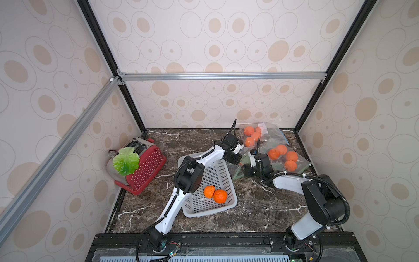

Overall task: Open the zip-top bag and take out the orange
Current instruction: Pick up the orange from the zipper food storage bag.

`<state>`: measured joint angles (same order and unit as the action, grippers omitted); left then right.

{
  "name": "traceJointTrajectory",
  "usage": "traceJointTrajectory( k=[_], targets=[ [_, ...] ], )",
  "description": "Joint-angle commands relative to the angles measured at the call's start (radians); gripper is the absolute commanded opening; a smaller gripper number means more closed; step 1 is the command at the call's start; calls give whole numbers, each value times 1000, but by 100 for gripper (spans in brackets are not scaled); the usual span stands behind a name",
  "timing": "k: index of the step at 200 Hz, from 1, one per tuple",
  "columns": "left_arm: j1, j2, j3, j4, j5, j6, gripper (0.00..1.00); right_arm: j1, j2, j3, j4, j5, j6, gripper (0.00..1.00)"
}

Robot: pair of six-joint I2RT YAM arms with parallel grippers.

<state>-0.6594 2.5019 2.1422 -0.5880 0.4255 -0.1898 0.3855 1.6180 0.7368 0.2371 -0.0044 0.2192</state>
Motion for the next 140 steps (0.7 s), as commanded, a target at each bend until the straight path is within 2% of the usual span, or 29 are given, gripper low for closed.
traceJointTrajectory(
  k=[1, 27, 64, 110, 140],
  targets=[
    [-11, -9, 12, -33, 40, 23, 0, -7, -8, 30, -103, 28, -5, 59],
    [-12, -2, 13, -38, 27, 29, 0, -8, -33, 54, -182, 11, -42, 57],
    [-12, 0, 19, -38, 24, 36, 0, -8, -70, 22, -169, 16, -86, 57],
    [-11, 2, 33, -72, 22, 43, 0, -11, -7, 84, -216, -5, -101, 42],
    [-11, 8, 35, -74, 19, 46, 0, -11, 24, 107, -230, 24, -85, 41]
  ],
)
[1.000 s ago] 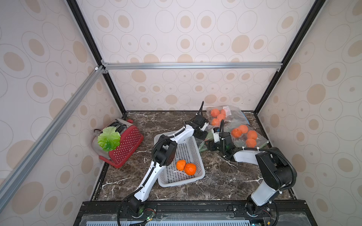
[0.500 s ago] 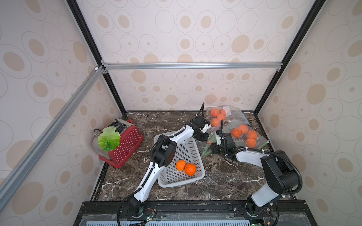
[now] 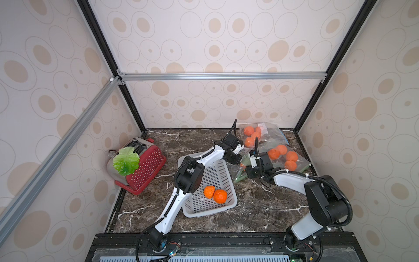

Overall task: Open the zip-top bag and take out the orange
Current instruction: Pick up the orange from the zipper food storage bag.

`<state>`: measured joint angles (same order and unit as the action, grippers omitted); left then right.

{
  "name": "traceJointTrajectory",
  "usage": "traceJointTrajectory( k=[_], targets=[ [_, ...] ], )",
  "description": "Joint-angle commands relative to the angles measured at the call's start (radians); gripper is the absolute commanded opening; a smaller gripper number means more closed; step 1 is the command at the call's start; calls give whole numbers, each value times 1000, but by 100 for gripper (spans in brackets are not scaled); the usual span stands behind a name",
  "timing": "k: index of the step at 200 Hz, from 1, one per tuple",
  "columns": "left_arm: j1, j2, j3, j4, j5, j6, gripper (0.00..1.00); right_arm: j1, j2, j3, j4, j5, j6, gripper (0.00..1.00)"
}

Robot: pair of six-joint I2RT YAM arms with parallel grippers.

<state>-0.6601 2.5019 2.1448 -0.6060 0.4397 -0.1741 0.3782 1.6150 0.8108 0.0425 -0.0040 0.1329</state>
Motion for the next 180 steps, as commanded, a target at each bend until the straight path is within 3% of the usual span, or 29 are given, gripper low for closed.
traceJointTrajectory(
  k=[1, 16, 71, 124, 180],
  targets=[
    [-10, 8, 32, -56, 4, 30, 0, -4, 28, 34, -35, 24, 2, 41],
    [-11, 15, 38, -56, 7, 29, 0, -4, 46, 47, -23, 5, 1, 43],
    [-10, 27, 43, -57, 10, 31, 0, -1, 85, 101, 46, -47, 15, 65],
    [-10, 40, 47, -56, 18, 32, 0, -1, 133, 177, 58, 1, 15, 71],
    [-10, 43, 46, -54, 37, 39, 0, 0, 236, 260, 19, -37, 7, 73]
  ],
)
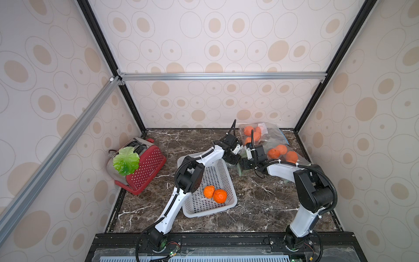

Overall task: Open the zip-top bag and take out the orange
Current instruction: Pick up the orange from the zipper food storage bag.

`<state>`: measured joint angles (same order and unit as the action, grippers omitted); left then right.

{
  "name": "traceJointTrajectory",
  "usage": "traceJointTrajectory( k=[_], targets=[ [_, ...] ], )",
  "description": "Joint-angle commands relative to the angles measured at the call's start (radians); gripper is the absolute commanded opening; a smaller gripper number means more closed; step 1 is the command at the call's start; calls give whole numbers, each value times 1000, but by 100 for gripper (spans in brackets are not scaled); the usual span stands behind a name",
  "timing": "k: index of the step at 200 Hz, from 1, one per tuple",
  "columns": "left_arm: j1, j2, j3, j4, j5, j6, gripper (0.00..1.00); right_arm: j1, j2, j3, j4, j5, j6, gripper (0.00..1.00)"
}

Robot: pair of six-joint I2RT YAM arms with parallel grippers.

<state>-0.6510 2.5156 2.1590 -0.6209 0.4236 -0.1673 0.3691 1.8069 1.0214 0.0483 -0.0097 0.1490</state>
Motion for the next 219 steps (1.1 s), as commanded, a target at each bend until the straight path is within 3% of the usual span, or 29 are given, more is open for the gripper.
traceJointTrajectory(
  k=[1, 29, 61, 91, 155, 180, 219],
  targets=[
    [-20, 29, 31, -38, 52, 31, 0, 9, 45, 49, 13, -31, -10, 73],
    [-21, 28, 30, -40, 49, 32, 0, 9, 81, 57, 25, -27, -12, 71],
    [-19, 25, 28, -39, 35, 28, 0, 9, 62, 40, 45, -56, -4, 57],
    [-19, 8, 20, -36, -15, 22, 0, 8, -83, -5, -33, -72, -4, 48],
    [-13, -2, 7, -27, -61, 13, 0, 8, -383, -140, -335, -102, -17, 46],
    [-5, -1, 9, -26, -62, 0, 0, 8, -531, -189, -396, -186, -11, 46],
    [1, -12, -5, -21, -58, -7, 0, 8, -755, -232, -322, -471, 69, 46]
  ],
)
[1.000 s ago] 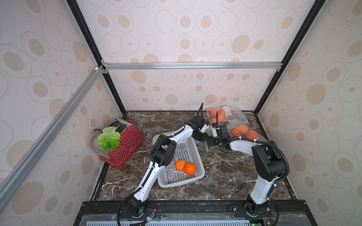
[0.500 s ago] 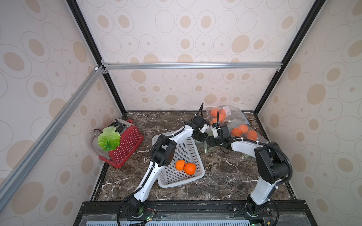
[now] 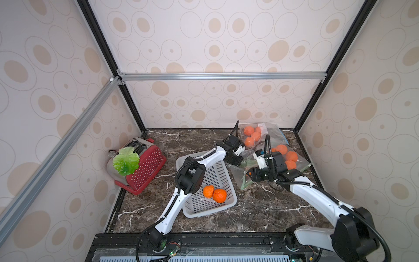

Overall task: Open the zip-top bag and take out the orange
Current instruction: Pick up the orange from the zipper food storage bag, then place the orange in the basket.

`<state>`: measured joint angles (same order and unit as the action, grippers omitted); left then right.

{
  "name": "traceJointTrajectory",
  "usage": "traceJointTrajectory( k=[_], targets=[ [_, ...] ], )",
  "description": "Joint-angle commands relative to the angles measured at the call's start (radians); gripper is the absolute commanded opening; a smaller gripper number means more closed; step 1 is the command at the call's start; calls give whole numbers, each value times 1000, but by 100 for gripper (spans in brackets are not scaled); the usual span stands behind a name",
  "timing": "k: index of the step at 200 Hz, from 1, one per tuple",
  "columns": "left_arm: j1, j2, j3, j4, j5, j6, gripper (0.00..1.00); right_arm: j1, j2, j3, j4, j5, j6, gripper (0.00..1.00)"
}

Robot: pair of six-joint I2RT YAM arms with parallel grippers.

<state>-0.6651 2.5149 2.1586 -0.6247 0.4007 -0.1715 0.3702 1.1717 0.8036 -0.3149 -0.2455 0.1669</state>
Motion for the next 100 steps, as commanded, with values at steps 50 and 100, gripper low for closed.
traceJointTrajectory(
  k=[50, 100],
  targets=[
    [18, -20, -19, -17, -25, -5, 0, 9, -162, -16, 10, -156, 42, 49],
    [18, -28, -25, 19, -23, -7, 0, 9, -187, -89, 172, -277, 94, 46]
  ],
)
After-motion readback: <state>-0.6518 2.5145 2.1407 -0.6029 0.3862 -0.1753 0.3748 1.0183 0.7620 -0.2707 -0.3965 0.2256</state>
